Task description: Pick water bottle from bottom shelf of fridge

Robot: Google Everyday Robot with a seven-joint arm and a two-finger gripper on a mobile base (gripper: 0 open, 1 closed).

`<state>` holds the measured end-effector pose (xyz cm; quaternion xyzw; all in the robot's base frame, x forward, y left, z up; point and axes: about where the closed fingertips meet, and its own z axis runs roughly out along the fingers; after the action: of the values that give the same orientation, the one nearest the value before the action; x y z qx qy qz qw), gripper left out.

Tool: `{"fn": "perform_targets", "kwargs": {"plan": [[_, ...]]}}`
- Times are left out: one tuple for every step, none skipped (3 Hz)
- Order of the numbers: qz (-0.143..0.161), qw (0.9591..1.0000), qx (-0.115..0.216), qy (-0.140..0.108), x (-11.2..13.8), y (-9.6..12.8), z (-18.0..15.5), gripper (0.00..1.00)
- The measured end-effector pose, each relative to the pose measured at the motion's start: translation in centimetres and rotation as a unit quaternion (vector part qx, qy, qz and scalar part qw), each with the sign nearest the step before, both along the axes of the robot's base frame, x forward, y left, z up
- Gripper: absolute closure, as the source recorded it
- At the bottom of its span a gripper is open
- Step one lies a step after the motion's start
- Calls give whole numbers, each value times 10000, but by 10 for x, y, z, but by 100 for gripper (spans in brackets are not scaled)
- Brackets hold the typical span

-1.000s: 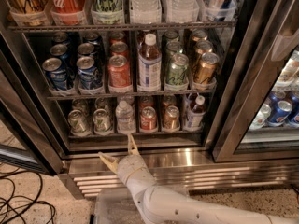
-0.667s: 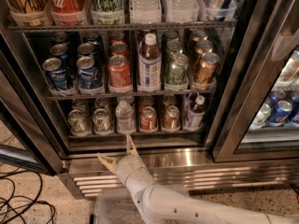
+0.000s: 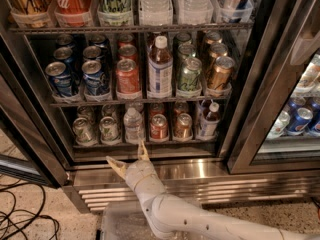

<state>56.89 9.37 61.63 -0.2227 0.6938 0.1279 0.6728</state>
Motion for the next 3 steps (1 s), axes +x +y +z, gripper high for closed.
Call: {"fn": "perform_targets", "kwargs": {"plan": [[-223,9995,25,-207,13,-3,13,22],[-264,9990,-15,-355,23,-1,26,25],[-362,9986,-46,-376,35,2,32,23]]}}
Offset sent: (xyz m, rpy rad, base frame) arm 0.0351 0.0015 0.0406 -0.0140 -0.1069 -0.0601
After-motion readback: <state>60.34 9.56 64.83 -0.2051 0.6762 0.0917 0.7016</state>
